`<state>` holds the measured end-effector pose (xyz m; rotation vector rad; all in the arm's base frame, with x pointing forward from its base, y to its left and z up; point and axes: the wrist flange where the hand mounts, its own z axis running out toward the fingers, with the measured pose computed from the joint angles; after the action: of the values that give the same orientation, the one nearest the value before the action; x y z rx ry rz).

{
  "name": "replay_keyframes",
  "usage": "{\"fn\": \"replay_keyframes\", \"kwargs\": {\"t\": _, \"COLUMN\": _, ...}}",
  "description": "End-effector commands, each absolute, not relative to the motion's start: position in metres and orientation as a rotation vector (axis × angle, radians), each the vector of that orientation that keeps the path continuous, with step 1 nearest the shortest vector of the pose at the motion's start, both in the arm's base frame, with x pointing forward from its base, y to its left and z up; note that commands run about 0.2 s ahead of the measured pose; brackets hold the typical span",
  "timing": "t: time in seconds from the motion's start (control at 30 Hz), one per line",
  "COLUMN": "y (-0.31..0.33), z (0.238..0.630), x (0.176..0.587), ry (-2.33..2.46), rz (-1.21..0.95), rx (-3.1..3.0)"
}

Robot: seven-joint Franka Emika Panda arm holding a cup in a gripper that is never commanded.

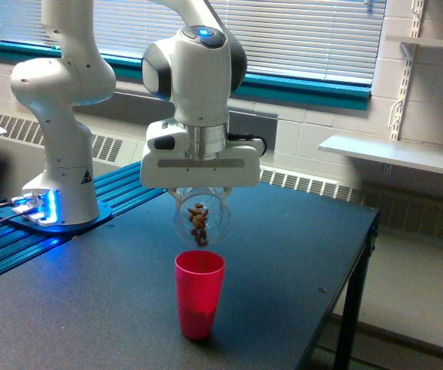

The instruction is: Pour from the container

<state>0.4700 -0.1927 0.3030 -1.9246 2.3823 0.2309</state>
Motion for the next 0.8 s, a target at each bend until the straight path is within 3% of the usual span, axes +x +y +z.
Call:
{"fn": "replay_keyframes", "kwargs": {"t": 0.03, "y": -0.1948, "z": 0.3082, "x": 0.4714, "ry": 2.354, "rz": 0.238, "rx": -1.947}}
{"fn": "replay_keyframes", "kwargs": {"t": 0.8, "y": -0.1929, "z": 0.3128, "x": 0.4724, "ry": 2.301, "rz": 0.281, "rx": -1.989}}
